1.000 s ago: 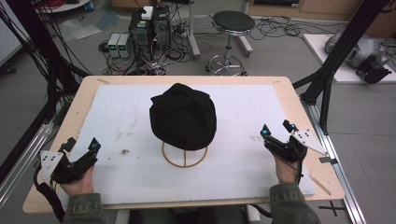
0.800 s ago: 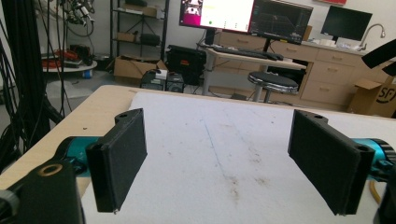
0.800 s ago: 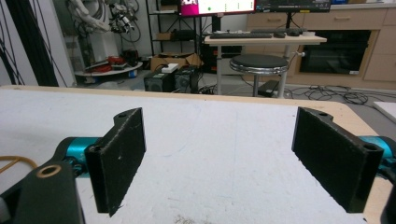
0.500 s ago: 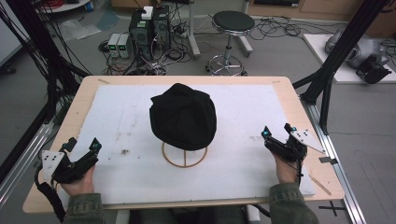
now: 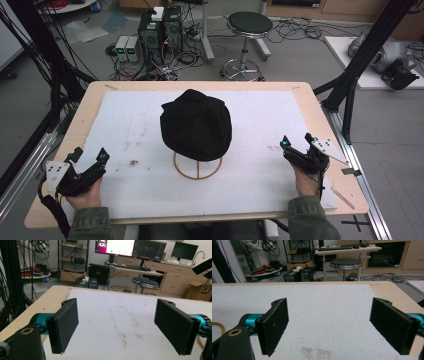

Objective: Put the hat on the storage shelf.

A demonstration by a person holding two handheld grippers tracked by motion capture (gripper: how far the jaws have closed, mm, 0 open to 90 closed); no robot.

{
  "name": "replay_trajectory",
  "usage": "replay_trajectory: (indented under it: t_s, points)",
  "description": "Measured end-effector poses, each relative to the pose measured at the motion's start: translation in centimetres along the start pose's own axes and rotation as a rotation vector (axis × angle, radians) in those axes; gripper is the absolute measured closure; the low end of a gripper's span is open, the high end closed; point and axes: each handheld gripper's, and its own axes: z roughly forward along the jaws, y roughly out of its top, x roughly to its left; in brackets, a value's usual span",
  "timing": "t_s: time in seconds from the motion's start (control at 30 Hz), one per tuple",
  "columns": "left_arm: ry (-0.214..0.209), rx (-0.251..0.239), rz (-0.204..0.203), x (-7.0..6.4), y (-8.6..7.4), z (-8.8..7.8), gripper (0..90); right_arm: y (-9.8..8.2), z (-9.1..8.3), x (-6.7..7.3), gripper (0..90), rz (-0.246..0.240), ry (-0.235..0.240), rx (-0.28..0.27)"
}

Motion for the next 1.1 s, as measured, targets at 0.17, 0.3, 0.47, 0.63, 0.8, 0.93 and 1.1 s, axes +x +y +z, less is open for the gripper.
replay_trajectory:
  t_s: [0.17, 0.3, 0.47, 0.63, 0.8, 0.93, 1.1]
  points:
    - [0.000, 0.002, 0.000, -0.01, -0.01, 0.01, 19.6, -0.01, -0.01, 0.04, 14.9, 0.003, 0.002, 0.001]
    - [-0.001, 0.004, 0.002, 0.00, -0.01, -0.01, 19.6, -0.01, -0.01, -0.01, 14.8, 0.003, 0.003, 0.002]
    - [-0.002, 0.000, -0.001, -0.02, -0.01, 0.01, 19.6, -0.01, 0.00, 0.01, 14.9, 0.006, 0.005, 0.003]
    - [-0.003, 0.003, 0.002, -0.03, 0.00, -0.02, 19.7, 0.00, 0.02, -0.04, 14.9, 0.004, 0.005, -0.002]
    - [-0.005, 0.004, 0.003, -0.05, 0.00, -0.02, 19.6, 0.00, -0.01, -0.05, 14.9, 0.008, 0.006, 0.000]
    - [-0.005, 0.006, 0.000, -0.05, -0.02, 0.01, 19.6, -0.02, 0.03, -0.03, 14.9, 0.009, 0.010, 0.004]
    - [-0.007, 0.010, -0.001, 0.02, -0.05, 0.07, 19.6, -0.03, 0.05, -0.03, 14.9, 0.010, 0.009, 0.006]
